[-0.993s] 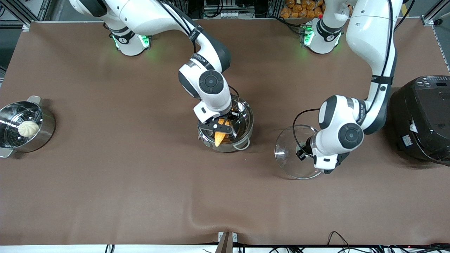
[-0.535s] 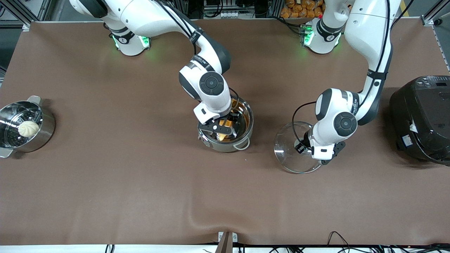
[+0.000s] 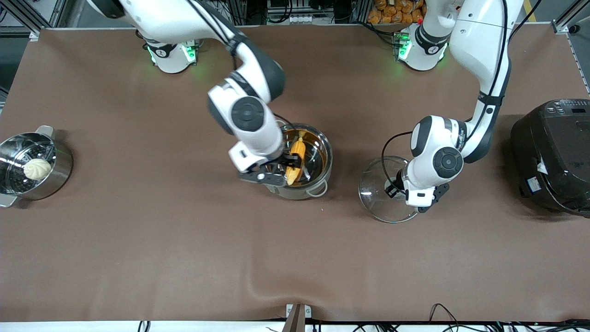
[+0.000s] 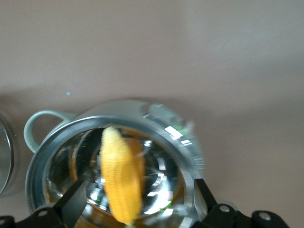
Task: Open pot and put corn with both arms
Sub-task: 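Lower the corn into the pot and open the right gripper, then set the lid on the table with the left gripper while the right gripper withdraws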
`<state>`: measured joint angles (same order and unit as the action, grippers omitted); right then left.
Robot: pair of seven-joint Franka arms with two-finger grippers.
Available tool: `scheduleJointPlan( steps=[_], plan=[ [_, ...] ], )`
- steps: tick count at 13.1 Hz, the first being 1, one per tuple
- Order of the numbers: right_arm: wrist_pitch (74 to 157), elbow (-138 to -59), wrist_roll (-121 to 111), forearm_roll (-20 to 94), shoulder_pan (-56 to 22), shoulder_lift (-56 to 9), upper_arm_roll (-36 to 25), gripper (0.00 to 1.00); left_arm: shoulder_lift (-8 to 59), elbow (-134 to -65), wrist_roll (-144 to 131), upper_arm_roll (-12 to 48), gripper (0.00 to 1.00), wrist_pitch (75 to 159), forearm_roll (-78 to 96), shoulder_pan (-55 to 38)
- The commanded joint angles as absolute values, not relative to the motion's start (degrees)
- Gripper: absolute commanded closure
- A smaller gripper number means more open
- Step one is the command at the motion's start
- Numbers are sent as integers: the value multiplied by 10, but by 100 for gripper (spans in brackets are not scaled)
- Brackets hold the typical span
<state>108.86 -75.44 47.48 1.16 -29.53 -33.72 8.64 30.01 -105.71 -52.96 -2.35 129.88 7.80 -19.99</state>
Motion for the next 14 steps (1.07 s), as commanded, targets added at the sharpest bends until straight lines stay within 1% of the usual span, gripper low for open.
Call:
scheduleJointPlan(
  steps=[1,4,7,12,14],
  plan=[
    [1001,-774,432,22,-261,-251,72,0,285,-1065,-529,-21,0,1303,89,-203],
    [927,-774,392,24,-193,-189,73,0,273,-1063,-526,-21,0,1295,89,-201],
    [883,-775,281,24,-129,-144,72,0,235,-1059,-512,-21,0,1288,83,-201],
    [897,-831,159,14,-14,-56,67,0,153,-1059,-428,-23,0,1244,46,-194],
    [905,-865,86,19,-10,-17,6,0,121,-1059,-404,-22,0,1209,5,-193]
  ],
)
